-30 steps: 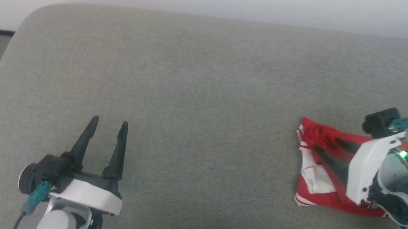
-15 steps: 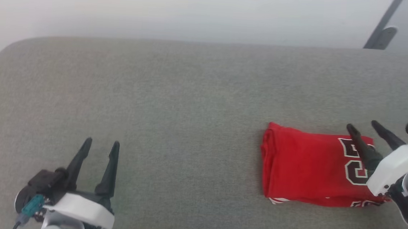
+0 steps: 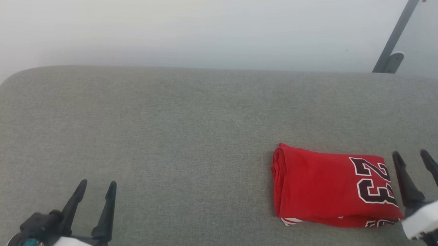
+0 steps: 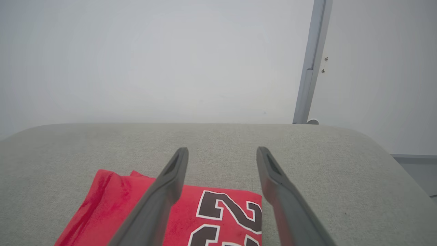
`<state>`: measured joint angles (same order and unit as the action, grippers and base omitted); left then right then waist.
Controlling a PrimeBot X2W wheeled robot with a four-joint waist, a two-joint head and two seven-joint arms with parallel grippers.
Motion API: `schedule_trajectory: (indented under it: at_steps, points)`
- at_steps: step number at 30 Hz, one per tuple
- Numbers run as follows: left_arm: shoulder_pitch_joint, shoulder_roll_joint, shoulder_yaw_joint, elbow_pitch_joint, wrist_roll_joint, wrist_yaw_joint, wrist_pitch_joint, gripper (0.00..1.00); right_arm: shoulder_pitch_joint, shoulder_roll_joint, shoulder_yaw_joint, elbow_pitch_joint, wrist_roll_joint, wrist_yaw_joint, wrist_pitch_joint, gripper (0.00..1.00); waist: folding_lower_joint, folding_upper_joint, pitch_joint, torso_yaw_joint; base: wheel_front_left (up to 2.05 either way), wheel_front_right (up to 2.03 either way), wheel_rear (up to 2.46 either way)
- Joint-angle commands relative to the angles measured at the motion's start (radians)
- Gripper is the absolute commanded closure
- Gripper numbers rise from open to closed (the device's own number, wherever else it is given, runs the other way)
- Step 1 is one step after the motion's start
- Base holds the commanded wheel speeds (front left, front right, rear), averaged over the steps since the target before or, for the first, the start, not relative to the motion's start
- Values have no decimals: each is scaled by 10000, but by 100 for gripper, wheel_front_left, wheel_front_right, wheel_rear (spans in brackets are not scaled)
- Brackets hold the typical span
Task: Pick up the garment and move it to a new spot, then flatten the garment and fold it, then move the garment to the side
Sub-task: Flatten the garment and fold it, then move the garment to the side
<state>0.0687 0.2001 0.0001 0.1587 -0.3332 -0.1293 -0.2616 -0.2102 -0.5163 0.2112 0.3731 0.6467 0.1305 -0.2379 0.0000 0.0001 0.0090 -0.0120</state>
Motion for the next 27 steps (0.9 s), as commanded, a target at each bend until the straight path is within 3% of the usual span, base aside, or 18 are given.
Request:
schedule_trajectory:
  at_steps: [1, 16, 27]
  points:
    - [212, -30, 80, -163, 143, -17, -44, 0, 338, 50, -213, -185, -61, 3, -109, 0, 0, -1, -46, 59, 0, 0, 0]
    - [1196, -413, 663, -1205, 435, -17, -44, 0, 2211, 771, -2166, -1953, -841, 3, 344, 0, 0, -1, 167, 144, 0, 0, 0]
    - [621, -344, 481, -1207, 517, -17, -43, 0, 1991, 997, -2447, -2519, -1206, 3, 1191, 0, 0, -1, 458, 121, 0, 0, 0]
